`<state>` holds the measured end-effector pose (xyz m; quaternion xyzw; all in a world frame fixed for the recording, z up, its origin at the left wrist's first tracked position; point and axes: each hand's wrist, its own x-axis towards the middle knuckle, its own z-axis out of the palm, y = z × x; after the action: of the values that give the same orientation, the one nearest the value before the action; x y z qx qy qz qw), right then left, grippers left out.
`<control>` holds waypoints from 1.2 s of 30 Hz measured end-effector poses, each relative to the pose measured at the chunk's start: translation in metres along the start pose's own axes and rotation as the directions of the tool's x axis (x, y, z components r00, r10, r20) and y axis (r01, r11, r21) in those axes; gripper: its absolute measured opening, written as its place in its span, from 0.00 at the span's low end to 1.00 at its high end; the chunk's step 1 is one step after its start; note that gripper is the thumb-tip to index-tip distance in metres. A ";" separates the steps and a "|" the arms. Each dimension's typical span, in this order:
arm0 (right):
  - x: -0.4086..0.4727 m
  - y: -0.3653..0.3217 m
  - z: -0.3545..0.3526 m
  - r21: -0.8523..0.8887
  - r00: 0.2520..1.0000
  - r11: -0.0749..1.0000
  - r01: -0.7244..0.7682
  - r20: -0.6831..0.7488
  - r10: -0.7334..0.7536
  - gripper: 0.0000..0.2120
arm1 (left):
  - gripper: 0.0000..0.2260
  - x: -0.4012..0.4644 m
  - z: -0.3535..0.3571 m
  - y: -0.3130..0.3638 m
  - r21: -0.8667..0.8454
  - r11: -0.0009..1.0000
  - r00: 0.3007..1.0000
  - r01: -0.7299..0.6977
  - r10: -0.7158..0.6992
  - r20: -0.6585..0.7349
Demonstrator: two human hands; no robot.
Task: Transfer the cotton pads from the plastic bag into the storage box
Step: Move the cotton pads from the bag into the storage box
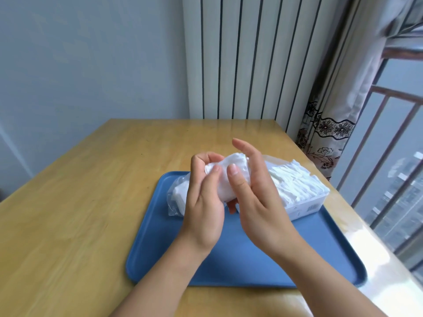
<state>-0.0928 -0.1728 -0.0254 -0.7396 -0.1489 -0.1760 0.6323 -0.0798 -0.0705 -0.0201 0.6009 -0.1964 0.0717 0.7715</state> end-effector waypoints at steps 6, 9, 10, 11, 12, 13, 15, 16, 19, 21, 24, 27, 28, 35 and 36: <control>0.014 -0.007 -0.028 -0.025 0.986 1.000 0.015 -0.166 -0.019 0.10 | 0.09 0.004 -0.002 -0.012 0.177 0.980 0.996 -0.090 0.085 0.035; 0.025 -0.012 -0.063 -0.018 0.950 0.998 -0.059 -0.309 0.051 0.05 | 0.17 0.003 -0.005 -0.019 0.476 0.851 0.975 -0.223 0.206 0.088; 0.027 -0.012 -0.076 0.026 0.928 0.993 -0.113 -0.354 0.115 0.07 | 0.18 0.003 -0.007 -0.021 0.550 0.794 0.965 -0.259 0.228 0.126; 0.028 -0.012 -0.088 0.072 0.908 0.982 -0.173 -0.375 0.187 0.10 | 0.19 0.004 -0.008 -0.022 0.606 0.741 0.957 -0.289 0.236 0.167; 0.029 -0.012 -0.098 0.097 0.893 0.967 -0.236 -0.371 0.255 0.13 | 0.19 0.004 -0.008 -0.024 0.653 0.687 0.948 -0.319 0.238 0.213; 0.028 -0.011 -0.107 0.089 0.885 0.950 -0.298 -0.346 0.310 0.15 | 0.18 0.005 -0.009 -0.025 0.699 0.619 0.934 -0.357 0.238 0.266; 0.027 -0.008 -0.115 -0.023 0.888 0.921 -0.389 -0.275 0.368 0.17 | 0.17 0.005 -0.011 -0.028 0.784 0.455 0.907 -0.421 0.204 0.369; 0.027 -0.006 -0.113 -0.088 0.893 0.910 -0.405 -0.253 0.372 0.16 | 0.18 0.006 -0.012 -0.030 0.809 0.387 0.897 -0.442 0.174 0.406; 0.025 -0.001 -0.097 -0.265 0.912 0.879 -0.397 -0.222 0.345 0.14 | 0.18 0.008 -0.016 -0.036 0.846 0.275 0.889 -0.456 0.096 0.448; 0.024 0.002 -0.081 -0.474 0.928 0.799 -0.370 -0.223 0.297 0.14 | 0.17 0.008 -0.017 -0.038 0.869 0.253 0.904 -0.424 0.060 0.423; 0.020 0.008 -0.068 -0.706 0.937 0.619 -0.344 -0.220 0.270 0.20 | 0.18 0.008 -0.017 -0.039 0.888 0.241 0.919 -0.392 0.053 0.392; 0.019 0.010 -0.063 -0.840 0.919 0.413 -0.352 -0.226 0.323 0.24 | 0.19 0.006 -0.014 -0.039 0.891 0.240 0.922 -0.385 0.063 0.381; 0.019 0.008 -0.062 -0.876 0.914 0.326 -0.355 -0.252 0.318 0.24 | 0.19 0.006 -0.012 -0.039 0.889 0.243 0.921 -0.387 0.068 0.382; 0.018 0.011 -0.060 -0.906 0.924 0.263 -0.330 -0.253 0.288 0.31 | 0.16 0.005 -0.009 -0.042 0.868 0.274 0.910 -0.413 0.079 0.408; 0.017 0.009 -0.063 -0.890 0.924 0.311 -0.332 -0.242 0.295 0.35 | 0.15 0.004 -0.010 -0.043 0.865 0.282 0.909 -0.415 0.086 0.408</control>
<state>-0.0779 -0.2362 -0.0170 -0.9749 0.1307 -0.1148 0.1388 -0.0592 -0.0731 -0.0590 0.8981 -0.3186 0.2071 0.2216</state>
